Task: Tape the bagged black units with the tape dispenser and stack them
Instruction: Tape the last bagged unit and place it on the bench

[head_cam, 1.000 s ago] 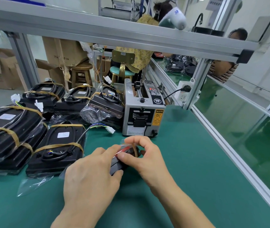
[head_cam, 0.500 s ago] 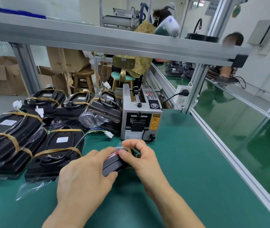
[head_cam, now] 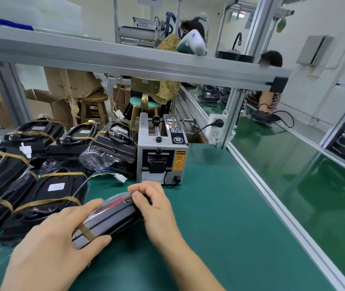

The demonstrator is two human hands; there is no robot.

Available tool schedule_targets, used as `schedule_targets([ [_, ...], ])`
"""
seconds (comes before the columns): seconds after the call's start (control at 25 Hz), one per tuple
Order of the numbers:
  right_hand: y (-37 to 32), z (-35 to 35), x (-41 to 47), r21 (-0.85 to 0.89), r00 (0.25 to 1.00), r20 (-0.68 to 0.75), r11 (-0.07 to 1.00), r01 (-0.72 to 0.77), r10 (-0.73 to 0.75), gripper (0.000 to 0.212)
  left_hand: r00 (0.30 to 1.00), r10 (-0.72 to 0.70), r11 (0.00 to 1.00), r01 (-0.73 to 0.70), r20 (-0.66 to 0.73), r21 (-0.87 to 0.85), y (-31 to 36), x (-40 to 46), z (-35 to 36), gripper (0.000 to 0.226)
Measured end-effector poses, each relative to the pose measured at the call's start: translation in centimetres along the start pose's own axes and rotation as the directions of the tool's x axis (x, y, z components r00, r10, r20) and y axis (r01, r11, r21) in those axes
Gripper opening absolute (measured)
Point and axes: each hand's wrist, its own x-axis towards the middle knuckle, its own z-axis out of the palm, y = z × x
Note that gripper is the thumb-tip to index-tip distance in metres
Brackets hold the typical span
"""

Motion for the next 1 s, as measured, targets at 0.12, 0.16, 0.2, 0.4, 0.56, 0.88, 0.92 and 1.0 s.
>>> schedule_targets([
  [0.12,0.3,0.2,-0.4,-0.077,0.999,0.013,0.996,0.045,-0.044,0.029,0.996,0.075,0.993,-0.071,0.038,-0.096,-1.8,0.1,0.7,0.075],
  [0.16,0.4,0.2,-0.5,-0.094,0.998,0.023,0.994,0.055,-0.053,0.028,0.994,0.085,0.988,-0.076,0.063,-0.136,-2.3,0.2,0.6,0.079],
  [0.2,0.6,0.2,-0.6,-0.109,0.998,0.031,0.992,0.060,-0.057,0.027,0.993,0.077,0.980,-0.058,0.092,-0.190,-2.9,0.4,0.6,0.083],
  [0.4,1.0,0.3,-0.9,-0.121,0.998,0.055,0.992,0.033,-0.026,0.027,0.975,0.130,0.922,-0.052,0.180,-0.384,-4.5,-0.3,-0.1,0.095],
  [0.56,1.9,0.0,-1.7,-0.049,0.997,0.023,0.996,-0.069,0.070,0.033,0.967,0.245,0.929,-0.215,0.066,-0.301,-3.3,-1.6,0.1,0.090],
  [0.88,3.6,-2.0,-5.2,0.073,0.975,0.052,0.973,-0.221,0.218,0.034,0.856,0.367,0.928,-0.363,-0.364,0.084,-0.5,-4.8,4.3,0.045],
  [0.92,3.9,-1.8,-5.5,0.087,0.969,0.095,0.968,-0.237,0.229,0.034,0.852,0.353,0.936,-0.326,-0.387,0.135,-0.2,-4.4,4.8,0.042],
  [1.0,4.2,-1.2,-6.0,0.043,0.964,0.157,0.974,-0.224,0.215,0.035,0.864,0.316,0.946,-0.257,-0.392,0.196,0.4,-3.6,6.0,0.043],
])
